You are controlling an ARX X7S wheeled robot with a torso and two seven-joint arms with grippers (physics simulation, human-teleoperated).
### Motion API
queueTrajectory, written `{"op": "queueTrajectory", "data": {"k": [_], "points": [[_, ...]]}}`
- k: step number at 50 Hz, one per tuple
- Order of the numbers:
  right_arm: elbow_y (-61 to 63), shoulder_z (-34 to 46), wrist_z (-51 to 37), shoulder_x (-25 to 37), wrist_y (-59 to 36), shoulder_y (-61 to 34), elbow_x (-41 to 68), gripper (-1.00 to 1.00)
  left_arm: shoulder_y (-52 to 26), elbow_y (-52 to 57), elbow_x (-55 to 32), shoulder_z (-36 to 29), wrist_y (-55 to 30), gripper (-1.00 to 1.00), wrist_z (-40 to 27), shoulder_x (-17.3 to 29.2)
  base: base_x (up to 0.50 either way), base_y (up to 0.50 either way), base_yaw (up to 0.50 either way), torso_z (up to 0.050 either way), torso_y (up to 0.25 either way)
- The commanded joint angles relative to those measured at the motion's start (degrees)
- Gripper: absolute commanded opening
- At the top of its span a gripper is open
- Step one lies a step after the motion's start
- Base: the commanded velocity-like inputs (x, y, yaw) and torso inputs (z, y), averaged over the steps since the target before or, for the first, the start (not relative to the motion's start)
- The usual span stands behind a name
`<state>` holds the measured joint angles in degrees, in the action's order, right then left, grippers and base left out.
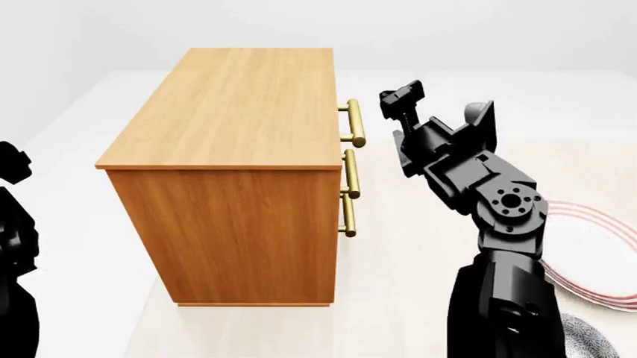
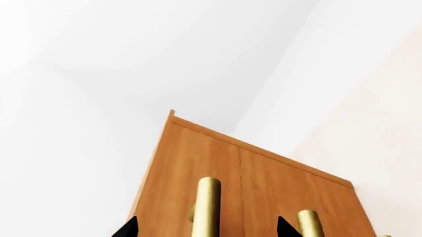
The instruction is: Open the top drawer of the cabinet and put the bowl in it.
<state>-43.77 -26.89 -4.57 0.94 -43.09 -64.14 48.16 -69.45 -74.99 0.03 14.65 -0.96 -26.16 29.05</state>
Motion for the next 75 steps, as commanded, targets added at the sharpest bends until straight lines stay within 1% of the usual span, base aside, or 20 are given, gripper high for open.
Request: {"op": "queueTrajectory", "data": {"k": [1,9,20,34,48,49,65,75], "points": [[0.9,4.4,-1.1,-0.6,0.7,2.7,7.0,1.00,0.2,0.0,0.0,-0.2,0.0,1.00,-0.1,0.0,0.00,0.00,0.00,0.000,0.000],[1.6,7.7,-2.1,-0.4,1.2,3.7,11.6,1.00,0.3,0.0,0.0,-0.2,0.0,1.00,-0.2,0.1,0.00,0.00,0.00,0.000,0.000],[1.1,11.3,-2.2,-0.3,2.0,4.3,14.9,1.00,0.4,0.0,0.0,-0.2,0.0,1.00,-0.2,0.1,0.00,0.00,0.00,0.000,0.000],[0.2,15.5,-1.8,-0.2,3.2,4.9,18.4,1.00,0.5,0.0,0.0,-0.2,-0.1,1.00,-0.1,0.1,0.00,0.00,0.00,0.000,0.000],[-3.5,18.3,-0.1,0.3,5.5,3.9,19.9,1.00,0.2,0.0,-0.1,-0.1,-0.2,1.00,0.1,0.2,0.00,0.00,0.00,0.000,0.000],[-3.9,18.3,-0.1,0.4,5.7,3.8,20.0,-1.00,0.2,0.0,0.0,-0.2,-0.2,1.00,0.0,0.2,0.00,0.00,0.00,0.000,0.000],[-4.3,19.2,-0.2,1.2,6.1,3.7,22.3,-1.00,0.1,0.0,0.0,-0.3,-0.2,1.00,-0.1,0.4,0.00,0.00,0.00,0.000,0.000],[-3.7,19.2,-0.6,3.2,6.3,3.6,22.9,-1.00,0.0,0.0,0.0,-0.3,-0.3,1.00,-0.2,0.4,0.00,0.00,0.00,0.000,0.001]]}}
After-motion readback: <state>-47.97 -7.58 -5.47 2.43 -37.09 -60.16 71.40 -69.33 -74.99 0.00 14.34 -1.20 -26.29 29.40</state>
